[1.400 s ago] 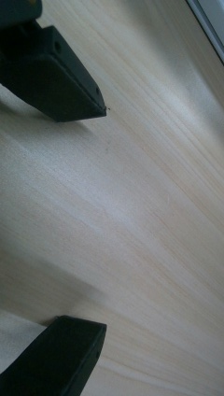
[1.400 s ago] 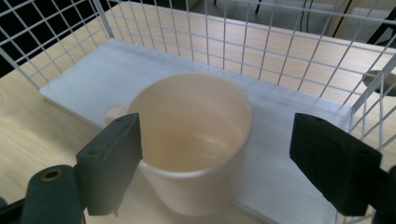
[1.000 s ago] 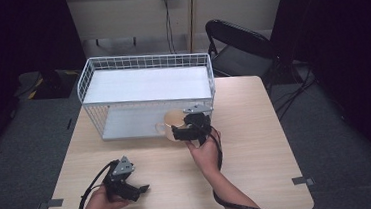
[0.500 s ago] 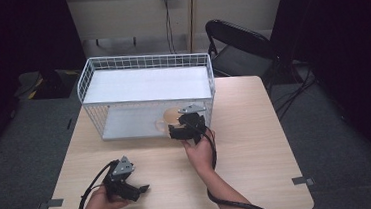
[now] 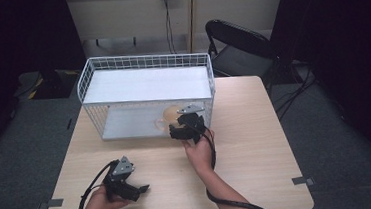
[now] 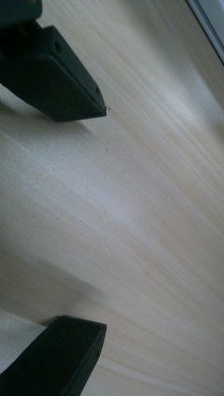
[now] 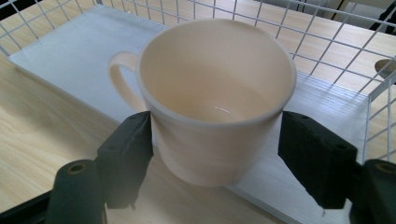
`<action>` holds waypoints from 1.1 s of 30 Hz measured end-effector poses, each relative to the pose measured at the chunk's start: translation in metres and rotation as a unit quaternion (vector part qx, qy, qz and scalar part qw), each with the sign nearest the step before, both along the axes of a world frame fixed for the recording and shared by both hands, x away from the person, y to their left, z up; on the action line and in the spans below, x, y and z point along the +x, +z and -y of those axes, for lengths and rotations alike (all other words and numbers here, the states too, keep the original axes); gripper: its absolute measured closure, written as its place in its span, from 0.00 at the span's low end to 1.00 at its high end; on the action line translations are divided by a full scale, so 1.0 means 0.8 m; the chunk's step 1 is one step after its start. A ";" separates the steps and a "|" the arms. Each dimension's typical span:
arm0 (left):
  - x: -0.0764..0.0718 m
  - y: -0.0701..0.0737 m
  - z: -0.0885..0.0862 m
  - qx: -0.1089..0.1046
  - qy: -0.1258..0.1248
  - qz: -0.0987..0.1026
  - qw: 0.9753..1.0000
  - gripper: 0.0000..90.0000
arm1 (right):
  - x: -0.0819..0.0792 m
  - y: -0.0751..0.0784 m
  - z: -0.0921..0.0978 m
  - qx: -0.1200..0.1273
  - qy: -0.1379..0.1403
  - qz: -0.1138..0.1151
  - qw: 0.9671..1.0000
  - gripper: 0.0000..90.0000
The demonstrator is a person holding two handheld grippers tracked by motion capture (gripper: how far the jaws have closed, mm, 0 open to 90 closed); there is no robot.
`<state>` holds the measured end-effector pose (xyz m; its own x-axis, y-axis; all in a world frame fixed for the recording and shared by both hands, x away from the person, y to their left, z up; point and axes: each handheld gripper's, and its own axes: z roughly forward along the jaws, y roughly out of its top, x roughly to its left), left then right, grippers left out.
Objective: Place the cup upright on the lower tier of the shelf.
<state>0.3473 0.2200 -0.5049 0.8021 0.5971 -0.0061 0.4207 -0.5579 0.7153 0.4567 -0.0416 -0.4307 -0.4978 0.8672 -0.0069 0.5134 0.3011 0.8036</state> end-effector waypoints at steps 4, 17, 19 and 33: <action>0.000 0.000 0.000 0.000 0.000 0.000 1.000 0.00 | 0.003 -0.002 0.001 0.002 -0.001 -0.004 1.000 0.35; 0.000 0.000 0.000 0.000 0.000 0.000 1.000 0.00 | 0.004 -0.002 -0.001 -0.008 -0.004 0.008 1.000 0.46; 0.000 0.000 0.000 0.000 0.000 0.000 1.000 0.00 | 0.004 -0.002 -0.003 -0.013 -0.006 0.007 1.000 0.48; 0.000 0.000 0.000 0.000 0.000 0.000 1.000 0.00 | 0.009 -0.002 -0.004 -0.015 -0.007 0.010 1.000 0.63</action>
<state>0.3473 0.2200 -0.5049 0.8020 0.5973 -0.0056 0.4207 -0.5582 0.7151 0.4638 -0.0383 -0.4322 -0.4849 0.8735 -0.0424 0.5023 0.3178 0.8042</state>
